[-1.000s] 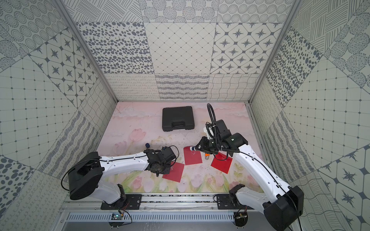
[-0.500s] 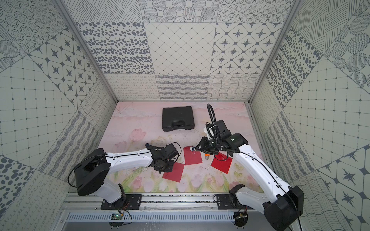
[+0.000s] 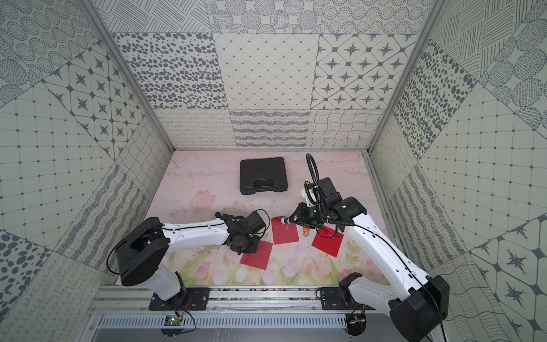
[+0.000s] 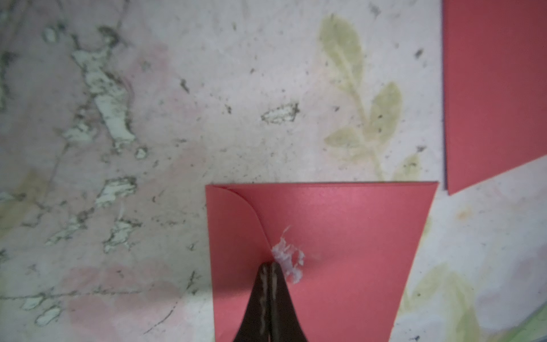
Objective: Seal the envelope with a glue stick
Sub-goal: Seal the envelope at the center of the board.
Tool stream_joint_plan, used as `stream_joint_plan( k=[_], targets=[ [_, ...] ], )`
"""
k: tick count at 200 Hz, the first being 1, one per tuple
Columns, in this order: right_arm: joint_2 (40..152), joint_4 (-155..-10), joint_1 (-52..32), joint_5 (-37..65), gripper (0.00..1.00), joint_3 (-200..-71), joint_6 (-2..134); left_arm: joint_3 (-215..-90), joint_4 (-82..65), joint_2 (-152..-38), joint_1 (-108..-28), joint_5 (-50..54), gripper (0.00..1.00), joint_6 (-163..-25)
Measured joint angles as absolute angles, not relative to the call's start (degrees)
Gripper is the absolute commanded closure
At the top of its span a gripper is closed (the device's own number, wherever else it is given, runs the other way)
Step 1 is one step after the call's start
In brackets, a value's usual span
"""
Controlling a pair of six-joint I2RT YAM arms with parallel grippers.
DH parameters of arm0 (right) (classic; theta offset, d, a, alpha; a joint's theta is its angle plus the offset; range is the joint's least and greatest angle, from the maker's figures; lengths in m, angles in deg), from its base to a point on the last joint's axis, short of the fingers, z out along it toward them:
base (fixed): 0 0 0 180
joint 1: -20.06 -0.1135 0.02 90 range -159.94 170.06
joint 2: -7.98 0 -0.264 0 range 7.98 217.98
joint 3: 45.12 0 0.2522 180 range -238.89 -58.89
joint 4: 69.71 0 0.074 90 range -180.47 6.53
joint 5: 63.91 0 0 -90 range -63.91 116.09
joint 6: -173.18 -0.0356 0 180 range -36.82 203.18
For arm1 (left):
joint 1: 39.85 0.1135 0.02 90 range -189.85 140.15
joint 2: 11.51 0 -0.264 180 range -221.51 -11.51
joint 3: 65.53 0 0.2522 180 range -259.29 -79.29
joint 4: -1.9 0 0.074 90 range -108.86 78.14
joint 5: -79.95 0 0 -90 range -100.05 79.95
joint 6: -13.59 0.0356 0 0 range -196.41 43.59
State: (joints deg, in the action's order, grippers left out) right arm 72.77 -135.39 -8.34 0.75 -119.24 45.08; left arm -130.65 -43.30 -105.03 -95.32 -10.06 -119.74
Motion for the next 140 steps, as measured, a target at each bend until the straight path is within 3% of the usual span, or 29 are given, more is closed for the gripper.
stream_joint_plan(
  k=[140],
  targets=[
    [72.77, -136.51, -8.34, 0.73, 1.00, -120.40, 45.08, -133.68, -46.38, -103.69, -94.81, -11.63, 0.99, -118.67]
  ],
)
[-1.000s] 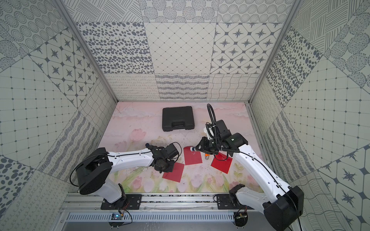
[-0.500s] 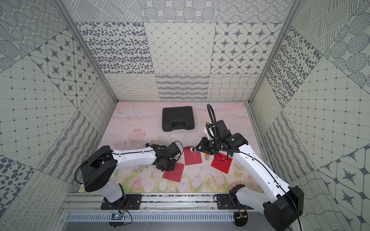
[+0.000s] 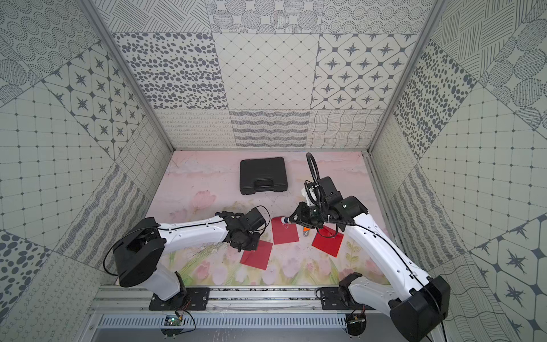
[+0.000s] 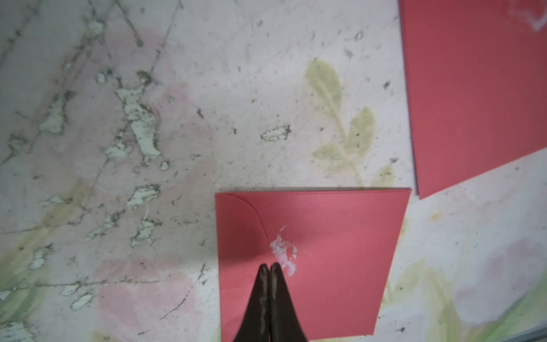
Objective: Seal the envelope with a glue stick
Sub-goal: Seal the envelope at the center of the board.
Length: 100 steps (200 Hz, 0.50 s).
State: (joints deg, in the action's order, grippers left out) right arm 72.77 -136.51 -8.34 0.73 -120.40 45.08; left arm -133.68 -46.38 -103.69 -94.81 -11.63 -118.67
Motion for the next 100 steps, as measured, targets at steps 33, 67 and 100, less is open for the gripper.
stream_joint_plan(
  k=[33, 67, 100],
  targets=[
    [72.77, -136.55, -8.34, 0.75, 1.00, -120.47, 45.08, -133.82, -46.60, -104.46, -94.66, -11.98, 0.99, -118.24],
    [72.77, -136.61, -8.34, 0.75, 1.00, -120.56, 45.08, -133.18, -46.06, -106.30, -94.55, -12.11, 0.99, -117.89],
    [72.77, -136.66, -8.34, 0.75, 1.00, -120.56, 45.08, -132.44, -44.92, -107.35, -94.55, -11.94, 0.99, -117.89]
  ],
)
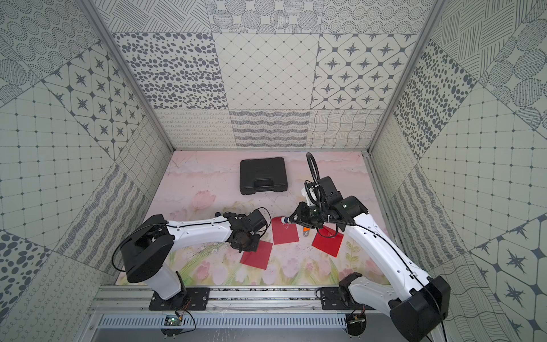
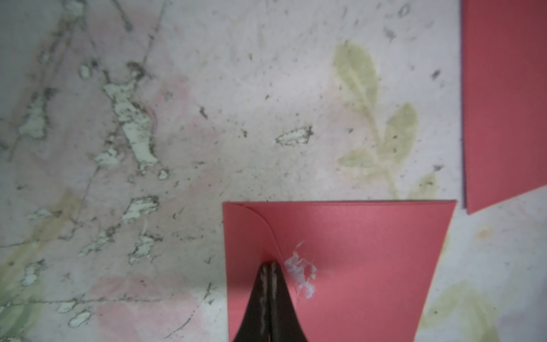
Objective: Seal the envelope with a glue stick
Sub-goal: Seal the envelope at the center of the board.
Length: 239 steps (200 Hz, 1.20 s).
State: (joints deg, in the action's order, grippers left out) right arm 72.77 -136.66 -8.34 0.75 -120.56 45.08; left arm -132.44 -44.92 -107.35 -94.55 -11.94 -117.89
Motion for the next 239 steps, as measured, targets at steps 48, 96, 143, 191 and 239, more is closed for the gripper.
stream_joint_plan(
  k=[48, 96, 143, 191, 239],
  targets=[
    [72.75, -136.90, -8.34, 0.75, 1.00, -120.56, 45.05, -131.72, -45.38, -103.94, -94.53, -11.90, 0.99, -117.89],
    [71.79, -136.92, -8.34, 0.75, 1.00, -120.56, 45.03, -130.80, -46.62, -99.96, -95.43, -10.58, 0.99, -118.13],
    [71.68, -136.99, -8.34, 0.75, 1.00, -120.60, 45.03, -129.05, -46.93, -100.11, -96.98, -9.47, 0.99, -119.31],
    [71.68, -137.07, -8.34, 0.77, 1.00, -120.60, 45.03, -126.97, -44.98, -101.86, -97.48, -8.75, 0.99, -120.03],
    [71.68, -137.29, -8.34, 0.82, 1.00, -120.66, 45.03, -125.79, -44.44, -101.77, -98.03, -9.60, 0.99, -121.25]
  ],
)
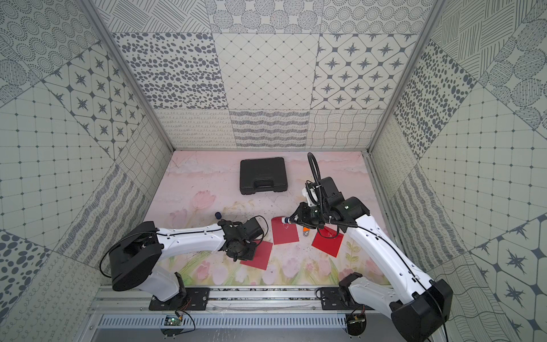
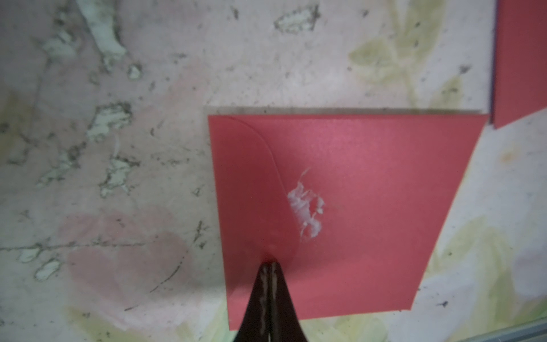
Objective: Seal the envelope with a glue stick
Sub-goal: Seal the envelope at the center of the board.
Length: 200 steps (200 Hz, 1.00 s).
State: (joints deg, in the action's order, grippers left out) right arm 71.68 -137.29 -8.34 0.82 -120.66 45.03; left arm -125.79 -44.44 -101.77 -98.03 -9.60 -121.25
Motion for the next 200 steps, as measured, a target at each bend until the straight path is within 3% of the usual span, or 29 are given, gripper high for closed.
stream_joint_plan(
  k=[75, 143, 200],
  targets=[
    [71.29, -137.77, -8.34, 1.10, 1.00, -121.25, 45.05, -119.43, -43.43, -93.51, -93.68, -11.09, 0.97, -123.02],
    [71.26, -138.45, -8.34, 1.23, 1.00, -122.92, 45.16, -114.84, -51.56, -82.71, -85.50, -15.50, 0.97, -123.94],
    [71.26, -141.29, -6.16, 4.14, 1.00, -124.84, 47.81, -120.90, -52.83, -80.77, -84.17, -14.19, 0.78, -118.85]
  ],
)
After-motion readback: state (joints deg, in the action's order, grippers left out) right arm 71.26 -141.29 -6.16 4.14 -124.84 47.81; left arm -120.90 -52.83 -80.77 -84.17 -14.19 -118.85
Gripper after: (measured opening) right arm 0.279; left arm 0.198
